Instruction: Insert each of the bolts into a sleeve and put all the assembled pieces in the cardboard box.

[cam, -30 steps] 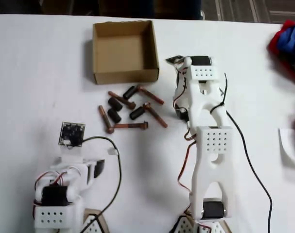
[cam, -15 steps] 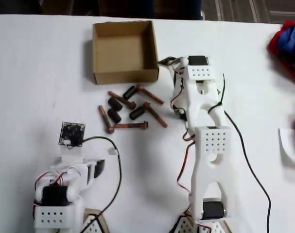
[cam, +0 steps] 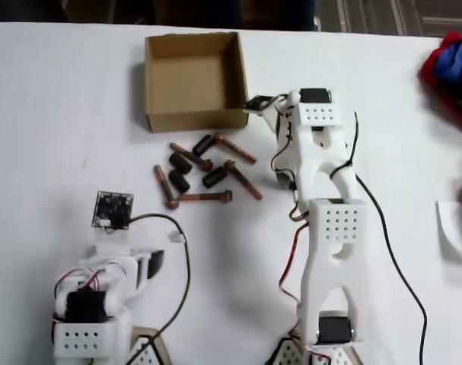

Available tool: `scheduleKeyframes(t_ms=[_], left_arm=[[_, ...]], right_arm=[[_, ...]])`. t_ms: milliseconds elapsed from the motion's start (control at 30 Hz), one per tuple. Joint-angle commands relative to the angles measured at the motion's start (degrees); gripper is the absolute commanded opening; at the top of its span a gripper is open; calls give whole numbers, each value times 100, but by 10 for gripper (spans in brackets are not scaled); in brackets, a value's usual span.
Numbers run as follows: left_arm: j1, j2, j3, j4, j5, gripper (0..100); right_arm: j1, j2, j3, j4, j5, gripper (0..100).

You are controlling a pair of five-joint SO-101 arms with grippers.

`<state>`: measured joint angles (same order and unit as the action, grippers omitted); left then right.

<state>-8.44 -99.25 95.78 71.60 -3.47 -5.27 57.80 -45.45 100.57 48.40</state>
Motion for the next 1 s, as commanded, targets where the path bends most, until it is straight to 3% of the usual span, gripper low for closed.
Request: scheduleKeyframes(t_ms=[0,33,67,233,400,600,967], left_arm=[[70,26,84,-44,53,306],[70,26,84,-44,53,306],[70,26,84,-44,53,306],[70,26,84,-44,53,306],[70,26,84,-44,53,306],[70,26,84,-44,53,306],[114,26,84,-53,88,306]], right_arm=[[242,75,88,57,35,86],[242,75,88,57,26,19],[242,57,123,57,18,13],[444,-127,0,66,-431,22],[848,-1226,290,66,-853,22],[1077,-3679,2681,-75,-554,22],[945,-7231,6954,-1815,-554,22]])
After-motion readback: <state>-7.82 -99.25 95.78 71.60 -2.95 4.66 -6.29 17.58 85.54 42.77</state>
